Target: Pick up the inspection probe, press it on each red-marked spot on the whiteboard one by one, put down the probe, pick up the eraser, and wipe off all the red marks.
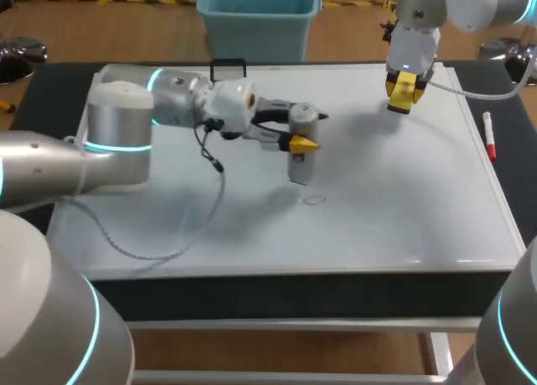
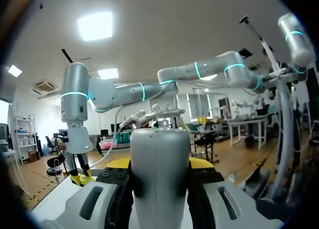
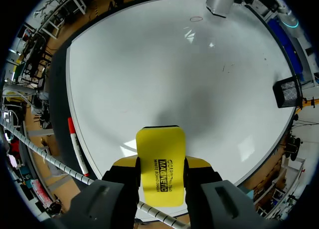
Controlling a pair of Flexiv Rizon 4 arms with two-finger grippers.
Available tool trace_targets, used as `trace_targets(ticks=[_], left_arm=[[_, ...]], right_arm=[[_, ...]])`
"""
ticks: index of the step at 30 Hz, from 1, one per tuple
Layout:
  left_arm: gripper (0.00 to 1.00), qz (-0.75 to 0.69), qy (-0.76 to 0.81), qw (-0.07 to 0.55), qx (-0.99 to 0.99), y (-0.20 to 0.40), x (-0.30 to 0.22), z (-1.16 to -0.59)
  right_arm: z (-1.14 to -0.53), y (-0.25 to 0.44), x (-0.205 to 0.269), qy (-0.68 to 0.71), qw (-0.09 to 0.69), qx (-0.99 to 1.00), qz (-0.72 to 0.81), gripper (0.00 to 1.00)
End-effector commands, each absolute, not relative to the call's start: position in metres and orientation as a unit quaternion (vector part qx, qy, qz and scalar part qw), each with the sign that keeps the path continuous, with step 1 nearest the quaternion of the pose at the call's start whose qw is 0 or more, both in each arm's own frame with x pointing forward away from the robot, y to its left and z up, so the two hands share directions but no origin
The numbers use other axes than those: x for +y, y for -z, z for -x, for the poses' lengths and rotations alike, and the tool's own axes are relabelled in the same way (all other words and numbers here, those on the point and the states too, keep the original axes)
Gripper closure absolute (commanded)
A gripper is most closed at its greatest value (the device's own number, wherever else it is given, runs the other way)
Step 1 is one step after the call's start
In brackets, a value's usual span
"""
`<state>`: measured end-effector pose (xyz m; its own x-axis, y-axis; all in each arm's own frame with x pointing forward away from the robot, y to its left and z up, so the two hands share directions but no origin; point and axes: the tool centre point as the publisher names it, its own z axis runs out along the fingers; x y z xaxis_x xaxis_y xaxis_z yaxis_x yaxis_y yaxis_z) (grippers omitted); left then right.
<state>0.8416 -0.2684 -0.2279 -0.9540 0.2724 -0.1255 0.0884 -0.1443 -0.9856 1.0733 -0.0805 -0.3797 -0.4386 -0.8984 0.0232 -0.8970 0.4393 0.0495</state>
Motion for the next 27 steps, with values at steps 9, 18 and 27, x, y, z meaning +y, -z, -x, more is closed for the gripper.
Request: trace_targets(ticks=[9, 18, 27], left_arm=[[1.00, 0.103, -0.738, 0.021, -0.666, 0.212, -0.173, -0.851], [1.00, 0.060, -0.741, 0.000, -0.668, 0.221, -0.120, -0.874], [1.00, 0.043, -0.743, -0.015, -0.668, 0.224, -0.089, -0.888]], right_arm=[[-1.074, 0.378, -0.081, 0.015, 0.025, -0.847, -0.530, 1.00], [-1.074, 0.378, -0.081, 0.015, 0.025, -0.847, -0.530, 1.00], [-1.074, 0.378, -0.081, 0.015, 0.025, -0.847, -0.530, 1.00]])
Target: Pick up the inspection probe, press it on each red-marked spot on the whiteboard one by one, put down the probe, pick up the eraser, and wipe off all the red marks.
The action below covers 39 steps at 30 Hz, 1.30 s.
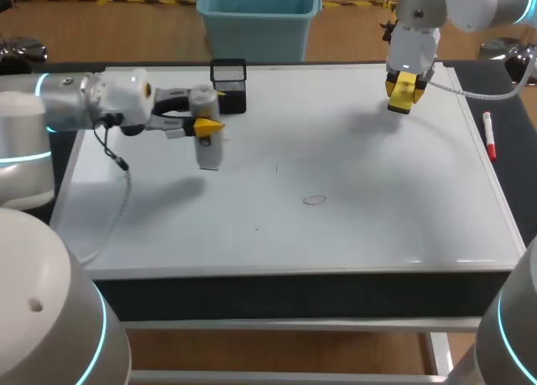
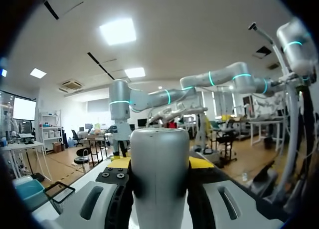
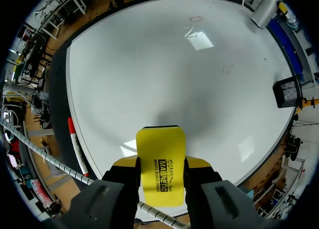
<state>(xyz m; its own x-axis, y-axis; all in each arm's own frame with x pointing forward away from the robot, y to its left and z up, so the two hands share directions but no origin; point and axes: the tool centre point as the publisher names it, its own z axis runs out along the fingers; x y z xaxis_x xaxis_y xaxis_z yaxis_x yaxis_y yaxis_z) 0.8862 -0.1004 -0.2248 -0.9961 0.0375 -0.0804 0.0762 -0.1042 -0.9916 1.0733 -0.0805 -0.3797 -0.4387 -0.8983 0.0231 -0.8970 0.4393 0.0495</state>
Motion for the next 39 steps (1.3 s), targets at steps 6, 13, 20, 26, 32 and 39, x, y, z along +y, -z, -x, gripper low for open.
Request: trace_targets(ticks=[6, 13, 20, 26, 32, 39], left_arm=[[1.00, -0.039, 0.745, 0.021, 0.666, 0.225, -0.079, -0.891], [1.00, -0.035, 0.745, 0.026, 0.665, 0.224, -0.067, -0.895], [1.00, -0.037, 0.743, 0.028, 0.667, 0.221, -0.064, -0.891], [1.00, -0.037, 0.743, 0.028, 0.667, 0.221, -0.064, -0.891], [1.00, -0.037, 0.743, 0.028, 0.667, 0.221, -0.064, -0.891], [1.00, -0.037, 0.743, 0.028, 0.667, 0.221, -0.064, -0.891]], right_arm=[[-1.074, 0.378, -0.081, 0.015, 0.025, -0.847, -0.530, 1.00], [-1.074, 0.378, -0.081, 0.015, 0.025, -0.847, -0.530, 1.00], [-1.074, 0.378, -0.081, 0.015, 0.025, -0.847, -0.530, 1.00], [-1.074, 0.378, -0.081, 0.015, 0.025, -0.847, -0.530, 1.00], [-1.074, 0.378, -0.081, 0.015, 0.025, -0.847, -0.530, 1.00], [-1.059, 0.377, -0.066, 0.011, 0.018, -0.845, -0.535, 1.00]])
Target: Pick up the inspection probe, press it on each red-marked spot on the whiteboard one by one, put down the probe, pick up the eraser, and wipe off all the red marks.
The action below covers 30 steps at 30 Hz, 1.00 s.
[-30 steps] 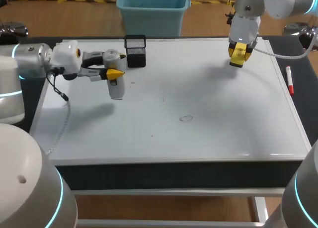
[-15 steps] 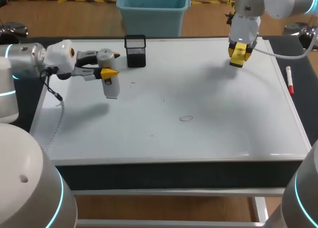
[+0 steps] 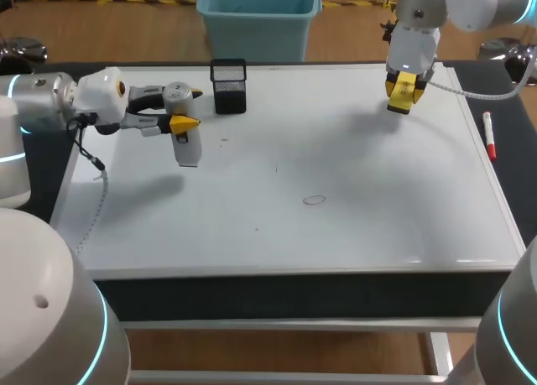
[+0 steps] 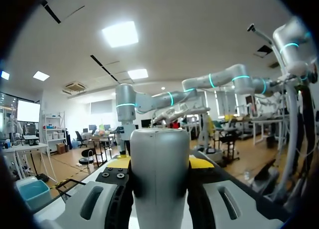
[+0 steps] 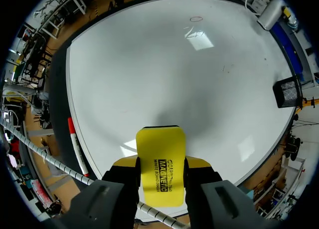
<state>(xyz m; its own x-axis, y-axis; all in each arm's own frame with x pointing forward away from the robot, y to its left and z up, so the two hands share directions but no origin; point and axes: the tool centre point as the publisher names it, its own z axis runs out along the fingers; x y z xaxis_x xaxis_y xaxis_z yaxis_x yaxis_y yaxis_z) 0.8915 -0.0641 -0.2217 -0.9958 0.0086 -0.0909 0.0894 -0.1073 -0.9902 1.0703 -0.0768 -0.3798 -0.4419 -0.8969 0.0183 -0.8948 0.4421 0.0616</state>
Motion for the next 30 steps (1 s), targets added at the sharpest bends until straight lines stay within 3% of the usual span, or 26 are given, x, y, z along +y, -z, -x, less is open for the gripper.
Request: trace_targets(ticks=[1, 15, 30], left_arm=[[1.00, -0.037, 0.743, 0.028, 0.667, 0.221, -0.064, -0.891], [1.00, -0.037, 0.743, 0.028, 0.667, 0.221, -0.064, -0.891], [1.00, -0.037, 0.743, 0.028, 0.667, 0.221, -0.064, -0.891]], right_arm=[[-1.054, 0.377, -0.061, 0.004, 0.020, -0.843, -0.538, 1.00], [-0.961, 0.373, 0.036, -0.024, 0.007, -0.820, -0.571, 1.00], [-0.877, 0.377, 0.123, -0.064, 0.056, -0.812, -0.578, 1.00]])
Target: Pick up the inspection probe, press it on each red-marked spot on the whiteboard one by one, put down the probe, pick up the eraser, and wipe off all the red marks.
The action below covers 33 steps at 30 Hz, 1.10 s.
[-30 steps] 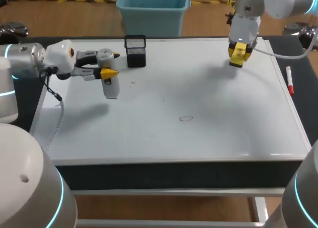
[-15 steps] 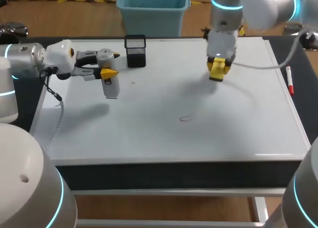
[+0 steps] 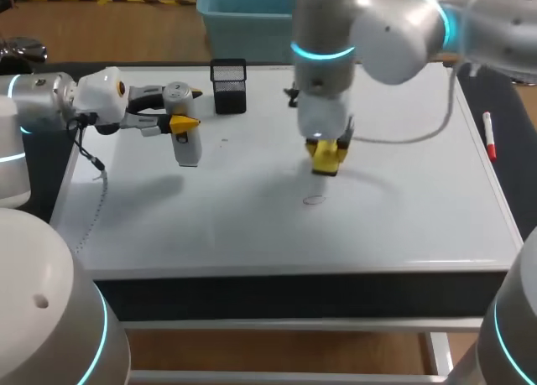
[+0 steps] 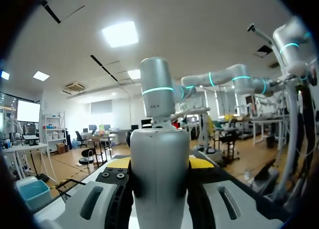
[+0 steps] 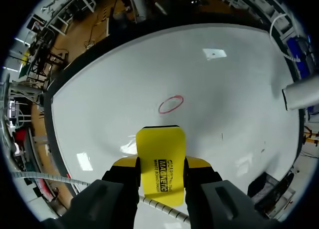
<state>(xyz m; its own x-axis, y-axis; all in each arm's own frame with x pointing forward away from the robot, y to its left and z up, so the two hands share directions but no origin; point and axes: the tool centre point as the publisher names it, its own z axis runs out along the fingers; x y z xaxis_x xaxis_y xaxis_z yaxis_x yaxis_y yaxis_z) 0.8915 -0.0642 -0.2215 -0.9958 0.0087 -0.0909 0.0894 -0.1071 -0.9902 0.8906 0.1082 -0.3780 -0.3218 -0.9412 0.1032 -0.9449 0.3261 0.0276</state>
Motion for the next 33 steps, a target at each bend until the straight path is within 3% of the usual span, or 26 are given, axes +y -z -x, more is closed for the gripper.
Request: trace_targets(ticks=[1, 33], left_arm=[[1.00, -0.037, 0.743, 0.028, 0.667, 0.221, -0.064, -0.891], [1.00, -0.037, 0.743, 0.028, 0.667, 0.221, -0.064, -0.891]], right_arm=[[-0.873, 0.378, 0.127, -0.061, 0.056, -0.811, -0.579, 1.00], [-0.806, 0.405, 0.167, -0.027, 0.044, -0.803, -0.594, 1.00]])
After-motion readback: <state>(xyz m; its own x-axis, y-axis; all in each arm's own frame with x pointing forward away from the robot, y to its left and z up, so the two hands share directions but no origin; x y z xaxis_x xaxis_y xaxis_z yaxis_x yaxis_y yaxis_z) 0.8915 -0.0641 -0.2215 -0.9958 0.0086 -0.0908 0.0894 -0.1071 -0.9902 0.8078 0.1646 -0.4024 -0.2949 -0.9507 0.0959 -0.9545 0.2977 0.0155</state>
